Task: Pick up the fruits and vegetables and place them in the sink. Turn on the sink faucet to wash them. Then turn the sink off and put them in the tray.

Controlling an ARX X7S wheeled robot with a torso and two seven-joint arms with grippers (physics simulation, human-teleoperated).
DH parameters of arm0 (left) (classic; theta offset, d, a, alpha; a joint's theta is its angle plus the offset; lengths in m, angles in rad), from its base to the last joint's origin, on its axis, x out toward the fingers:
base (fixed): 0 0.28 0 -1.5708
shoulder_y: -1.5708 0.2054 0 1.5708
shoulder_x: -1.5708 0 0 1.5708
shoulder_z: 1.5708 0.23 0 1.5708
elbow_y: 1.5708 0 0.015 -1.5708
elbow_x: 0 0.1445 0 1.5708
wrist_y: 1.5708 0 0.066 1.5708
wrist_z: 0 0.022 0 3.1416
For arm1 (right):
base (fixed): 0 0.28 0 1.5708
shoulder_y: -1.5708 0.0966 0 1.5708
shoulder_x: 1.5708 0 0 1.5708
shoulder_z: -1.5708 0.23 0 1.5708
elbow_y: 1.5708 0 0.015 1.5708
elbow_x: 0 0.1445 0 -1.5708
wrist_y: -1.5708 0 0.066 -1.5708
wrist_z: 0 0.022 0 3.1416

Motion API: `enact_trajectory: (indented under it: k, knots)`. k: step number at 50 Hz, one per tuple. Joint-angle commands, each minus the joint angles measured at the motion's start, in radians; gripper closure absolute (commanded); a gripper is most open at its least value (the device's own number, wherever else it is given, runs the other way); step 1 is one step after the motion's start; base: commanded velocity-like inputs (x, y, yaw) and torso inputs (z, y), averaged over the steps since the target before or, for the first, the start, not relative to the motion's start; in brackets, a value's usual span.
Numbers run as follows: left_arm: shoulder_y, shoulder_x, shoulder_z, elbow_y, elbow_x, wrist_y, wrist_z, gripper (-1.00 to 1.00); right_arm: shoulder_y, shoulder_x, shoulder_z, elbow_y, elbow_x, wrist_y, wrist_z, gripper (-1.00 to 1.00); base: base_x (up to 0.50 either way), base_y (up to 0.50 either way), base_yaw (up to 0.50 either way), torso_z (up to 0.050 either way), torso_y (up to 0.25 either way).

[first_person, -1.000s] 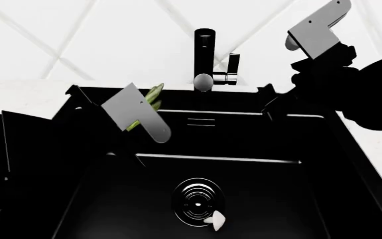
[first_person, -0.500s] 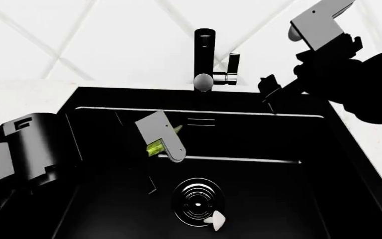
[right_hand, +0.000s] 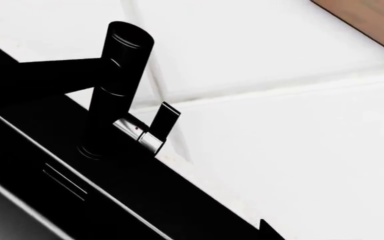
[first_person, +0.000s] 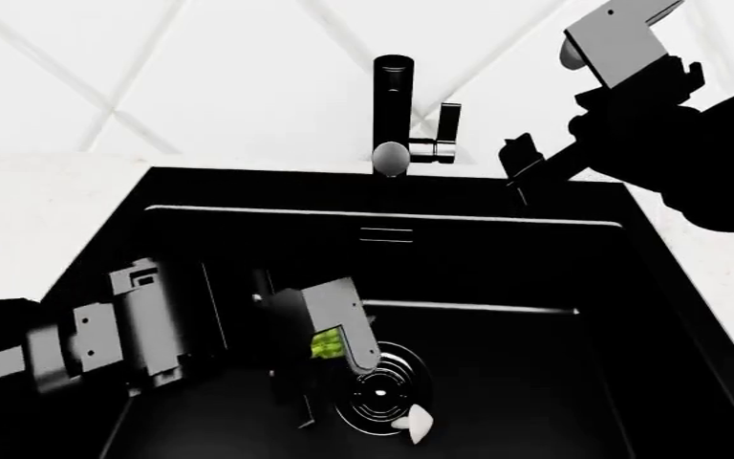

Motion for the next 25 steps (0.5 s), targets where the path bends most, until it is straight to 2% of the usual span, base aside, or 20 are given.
enact_trajectory:
  k: [1, 25]
  knots:
    - [0.045, 0.04, 0.044, -0.018, 0.038, 0.049, 0.043, 1.0, -0.005, -0.001, -0.001, 0.006, -0.003, -0.009, 0.004, -1.0, 0.0, 0.0, 0.0, 0.0, 0.0]
    - [0.066, 0.067, 0.073, -0.042, 0.067, 0.065, 0.06, 1.0, -0.011, 0.003, 0.001, 0.004, 0.003, -0.017, 0.012, -1.0, 0.0, 0.0, 0.0, 0.0, 0.0]
